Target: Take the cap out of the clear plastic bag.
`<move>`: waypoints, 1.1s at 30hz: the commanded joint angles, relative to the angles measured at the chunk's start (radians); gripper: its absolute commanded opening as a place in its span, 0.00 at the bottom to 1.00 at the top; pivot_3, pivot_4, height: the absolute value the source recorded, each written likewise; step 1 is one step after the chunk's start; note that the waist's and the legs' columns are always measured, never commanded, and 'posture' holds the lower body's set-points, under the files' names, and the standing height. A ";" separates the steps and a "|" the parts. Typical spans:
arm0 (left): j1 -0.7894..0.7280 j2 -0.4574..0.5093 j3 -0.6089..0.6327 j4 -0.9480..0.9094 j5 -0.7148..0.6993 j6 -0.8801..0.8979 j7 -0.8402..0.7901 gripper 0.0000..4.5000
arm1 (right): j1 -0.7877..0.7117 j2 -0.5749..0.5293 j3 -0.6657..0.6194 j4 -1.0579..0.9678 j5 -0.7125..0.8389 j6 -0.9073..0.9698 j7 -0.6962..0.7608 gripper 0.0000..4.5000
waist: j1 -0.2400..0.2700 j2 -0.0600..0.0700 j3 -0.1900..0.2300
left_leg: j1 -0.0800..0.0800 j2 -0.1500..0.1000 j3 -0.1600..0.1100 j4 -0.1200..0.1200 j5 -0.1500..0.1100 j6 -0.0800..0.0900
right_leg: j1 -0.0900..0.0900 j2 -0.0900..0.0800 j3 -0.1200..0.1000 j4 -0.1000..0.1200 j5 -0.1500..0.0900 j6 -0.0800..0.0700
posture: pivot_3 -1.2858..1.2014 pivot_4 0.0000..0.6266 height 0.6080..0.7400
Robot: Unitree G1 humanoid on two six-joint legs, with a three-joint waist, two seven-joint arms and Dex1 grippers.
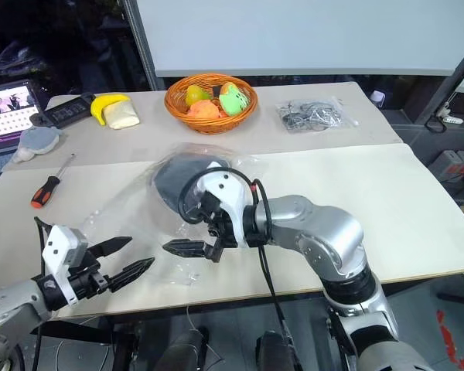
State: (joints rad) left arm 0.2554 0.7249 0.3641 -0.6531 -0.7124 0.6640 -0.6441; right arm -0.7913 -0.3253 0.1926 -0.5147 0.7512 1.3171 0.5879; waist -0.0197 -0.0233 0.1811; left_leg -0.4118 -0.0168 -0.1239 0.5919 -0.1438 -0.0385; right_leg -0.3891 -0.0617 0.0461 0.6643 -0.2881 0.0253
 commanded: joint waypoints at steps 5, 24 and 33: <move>-0.098 0.039 -0.064 0.073 0.028 -0.009 -0.046 0.93 | -0.108 -0.048 0.145 -0.019 -0.106 -0.039 -0.063 0.99 | -0.006 0.000 0.000 | 0.000 0.000 0.000 -0.001 0.000 0.000 | -0.001 0.000 0.000 0.000 0.000 0.000 | 0.52 0.24 1.00; 0.072 0.116 0.307 -0.164 -0.380 0.122 -0.027 0.93 | -0.003 -0.223 0.257 0.485 -0.642 -0.727 0.028 0.99 | -0.026 -0.003 0.001 | -0.003 0.001 0.000 0.000 0.000 0.000 | -0.003 0.001 0.001 0.000 0.000 0.000 | 0.52 0.24 1.00; 0.029 0.343 0.541 -0.120 -0.937 0.164 0.172 0.93 | -0.063 -0.183 0.215 0.704 -0.718 -0.923 0.157 0.99 | -0.023 -0.002 0.004 | -0.001 0.001 0.001 0.000 0.000 -0.001 | -0.001 0.001 0.002 0.000 0.001 -0.001 | 0.52 0.24 1.00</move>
State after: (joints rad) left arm 0.2857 1.0433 0.8535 -0.7727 -1.5839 0.8208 -0.4880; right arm -0.8058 -0.4674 0.4789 0.2082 0.0180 0.4389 0.6803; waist -0.0429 -0.0253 0.1851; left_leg -0.4138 -0.0161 -0.1230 0.5919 -0.1442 -0.0391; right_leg -0.3910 -0.0607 0.0476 0.6641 -0.2870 0.0245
